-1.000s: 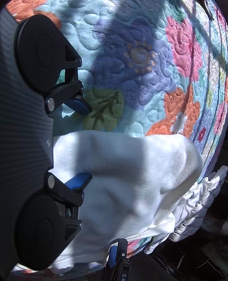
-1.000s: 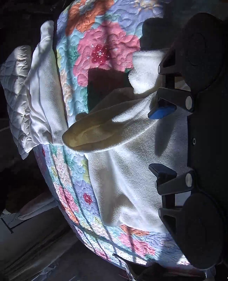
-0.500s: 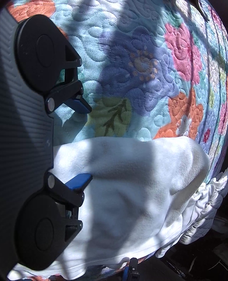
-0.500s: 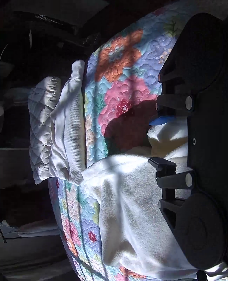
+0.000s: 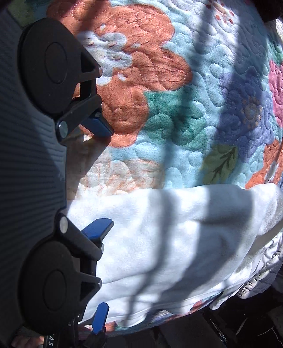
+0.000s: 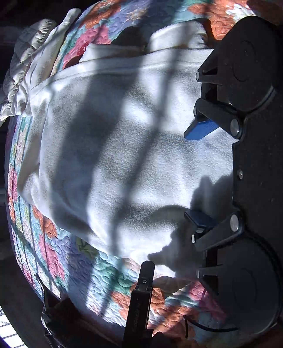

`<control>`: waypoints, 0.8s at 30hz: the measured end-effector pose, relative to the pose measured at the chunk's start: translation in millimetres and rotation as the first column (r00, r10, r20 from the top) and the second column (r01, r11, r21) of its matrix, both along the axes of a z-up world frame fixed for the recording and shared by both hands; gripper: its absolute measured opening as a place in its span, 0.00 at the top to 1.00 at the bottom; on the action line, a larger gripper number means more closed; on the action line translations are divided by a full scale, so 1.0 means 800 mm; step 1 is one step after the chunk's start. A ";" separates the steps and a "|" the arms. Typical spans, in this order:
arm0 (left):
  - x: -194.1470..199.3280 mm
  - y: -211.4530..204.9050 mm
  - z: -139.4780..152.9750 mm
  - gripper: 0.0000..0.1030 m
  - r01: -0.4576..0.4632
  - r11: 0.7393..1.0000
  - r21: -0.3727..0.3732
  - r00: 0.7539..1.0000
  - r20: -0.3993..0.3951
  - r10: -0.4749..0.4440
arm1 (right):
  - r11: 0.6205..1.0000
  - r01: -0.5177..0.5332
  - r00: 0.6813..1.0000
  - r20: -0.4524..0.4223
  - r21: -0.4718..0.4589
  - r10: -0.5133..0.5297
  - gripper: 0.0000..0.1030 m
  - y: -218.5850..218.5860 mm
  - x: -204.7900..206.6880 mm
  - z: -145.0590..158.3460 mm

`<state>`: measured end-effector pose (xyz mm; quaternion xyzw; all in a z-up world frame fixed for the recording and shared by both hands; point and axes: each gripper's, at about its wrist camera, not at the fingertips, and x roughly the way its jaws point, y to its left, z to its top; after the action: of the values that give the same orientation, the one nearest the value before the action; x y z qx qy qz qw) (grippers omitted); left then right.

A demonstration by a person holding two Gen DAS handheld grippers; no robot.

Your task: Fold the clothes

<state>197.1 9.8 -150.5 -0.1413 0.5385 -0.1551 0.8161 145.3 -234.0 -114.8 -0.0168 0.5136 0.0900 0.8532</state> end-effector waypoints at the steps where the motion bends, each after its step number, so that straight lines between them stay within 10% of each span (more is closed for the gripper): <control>1: -0.006 0.003 0.002 0.20 0.019 1.000 -0.007 1.000 0.011 -0.019 | 1.000 0.002 1.000 0.002 0.018 -0.003 0.26 -0.005 -0.012 0.003; 16: -0.099 0.001 0.001 0.21 0.192 0.958 -0.215 0.975 -0.068 -0.211 | 0.961 0.079 0.981 -0.193 0.265 -0.027 0.18 -0.113 -0.186 -0.004; 20: -0.095 0.004 -0.018 0.25 0.138 0.941 -0.308 0.973 -0.134 -0.186 | 0.874 0.190 0.978 -0.169 0.447 -0.126 0.18 -0.147 -0.207 -0.021; 24: -0.087 -0.007 -0.018 0.40 0.167 0.944 -0.284 0.976 -0.085 -0.199 | 0.663 0.389 0.916 -0.190 0.640 -0.354 0.18 -0.173 -0.207 -0.074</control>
<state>127.2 3.9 -164.5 -0.2112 0.5677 -0.2953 0.7388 -20.1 -372.2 -173.9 0.3957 0.4604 0.0917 0.7893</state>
